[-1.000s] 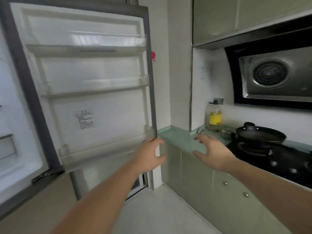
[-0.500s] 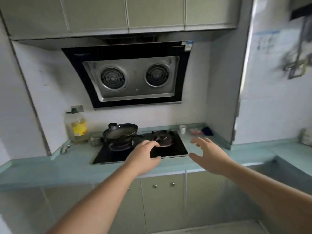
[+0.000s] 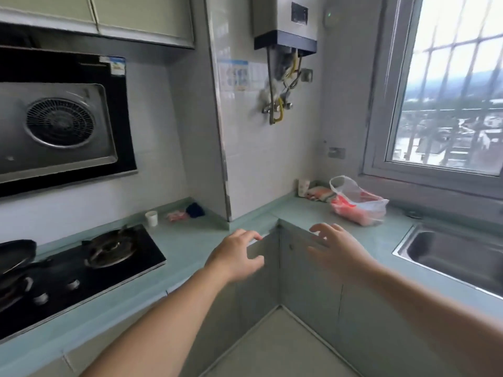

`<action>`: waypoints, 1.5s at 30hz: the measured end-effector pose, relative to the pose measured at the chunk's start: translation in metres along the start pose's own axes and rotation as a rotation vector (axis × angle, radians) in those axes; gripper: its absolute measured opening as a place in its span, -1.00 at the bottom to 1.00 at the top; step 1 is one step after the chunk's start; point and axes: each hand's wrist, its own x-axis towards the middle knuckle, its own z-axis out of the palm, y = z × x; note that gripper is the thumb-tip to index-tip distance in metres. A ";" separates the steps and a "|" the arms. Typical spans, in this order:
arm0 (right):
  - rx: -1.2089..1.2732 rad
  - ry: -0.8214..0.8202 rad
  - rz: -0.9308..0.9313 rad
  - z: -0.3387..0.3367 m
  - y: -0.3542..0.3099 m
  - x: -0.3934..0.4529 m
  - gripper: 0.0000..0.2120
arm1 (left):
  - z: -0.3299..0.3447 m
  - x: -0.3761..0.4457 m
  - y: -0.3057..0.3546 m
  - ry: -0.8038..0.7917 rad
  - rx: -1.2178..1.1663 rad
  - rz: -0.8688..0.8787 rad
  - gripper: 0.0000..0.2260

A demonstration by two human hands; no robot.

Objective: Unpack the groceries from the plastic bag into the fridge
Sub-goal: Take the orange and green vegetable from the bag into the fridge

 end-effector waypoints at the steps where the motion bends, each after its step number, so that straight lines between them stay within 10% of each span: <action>1: 0.015 0.011 0.028 -0.008 0.013 0.002 -0.62 | 0.007 0.009 0.012 -0.015 0.002 0.015 -0.60; 18: 0.102 0.140 0.189 -0.058 0.212 0.045 -0.58 | 0.132 0.163 0.151 -0.144 -0.012 0.167 -0.63; 45: -0.038 0.179 0.343 -0.033 0.381 0.354 -0.64 | 0.256 0.544 0.114 -0.292 -0.086 0.326 -0.63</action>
